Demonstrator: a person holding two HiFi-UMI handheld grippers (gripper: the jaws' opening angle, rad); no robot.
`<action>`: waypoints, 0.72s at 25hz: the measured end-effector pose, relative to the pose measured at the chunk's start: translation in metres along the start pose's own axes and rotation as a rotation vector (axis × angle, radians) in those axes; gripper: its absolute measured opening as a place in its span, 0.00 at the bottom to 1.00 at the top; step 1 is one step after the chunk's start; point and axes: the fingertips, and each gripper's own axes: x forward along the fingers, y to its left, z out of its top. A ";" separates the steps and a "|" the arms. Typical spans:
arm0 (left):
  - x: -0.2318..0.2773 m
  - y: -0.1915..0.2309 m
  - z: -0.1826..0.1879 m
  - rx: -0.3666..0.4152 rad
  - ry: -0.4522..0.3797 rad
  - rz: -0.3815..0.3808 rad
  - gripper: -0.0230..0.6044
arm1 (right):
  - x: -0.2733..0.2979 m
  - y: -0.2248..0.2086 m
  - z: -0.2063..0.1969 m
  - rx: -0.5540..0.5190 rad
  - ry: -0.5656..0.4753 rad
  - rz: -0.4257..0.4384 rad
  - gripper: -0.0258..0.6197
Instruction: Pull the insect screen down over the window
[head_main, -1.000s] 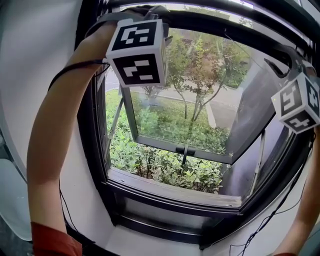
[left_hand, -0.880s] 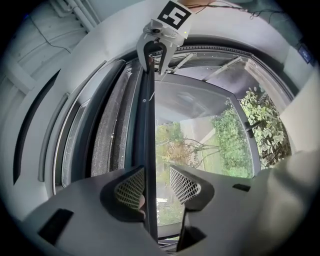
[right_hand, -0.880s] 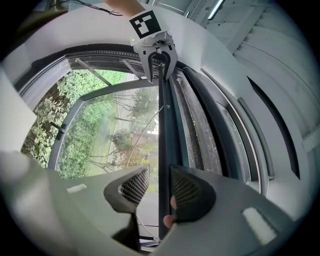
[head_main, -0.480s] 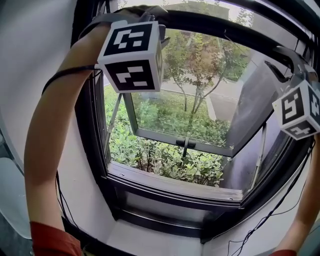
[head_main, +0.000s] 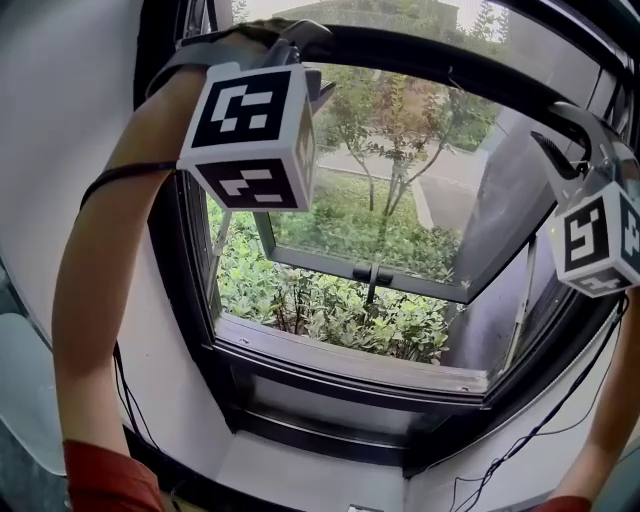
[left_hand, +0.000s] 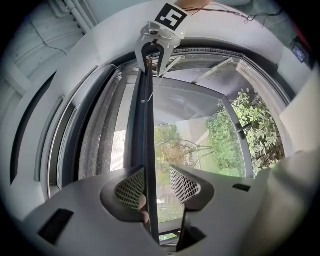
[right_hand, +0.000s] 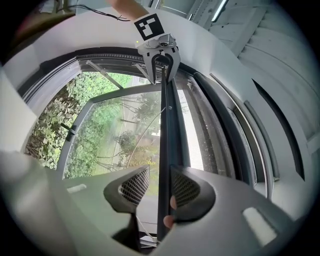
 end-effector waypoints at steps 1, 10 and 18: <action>-0.001 -0.004 0.000 0.002 0.000 0.001 0.29 | -0.001 0.004 0.001 0.000 -0.002 0.002 0.26; -0.007 -0.022 0.001 0.002 -0.008 0.008 0.29 | -0.008 0.025 0.000 0.020 -0.011 0.010 0.26; -0.013 -0.042 0.003 0.008 -0.016 -0.007 0.29 | -0.016 0.046 0.002 0.025 -0.027 0.033 0.26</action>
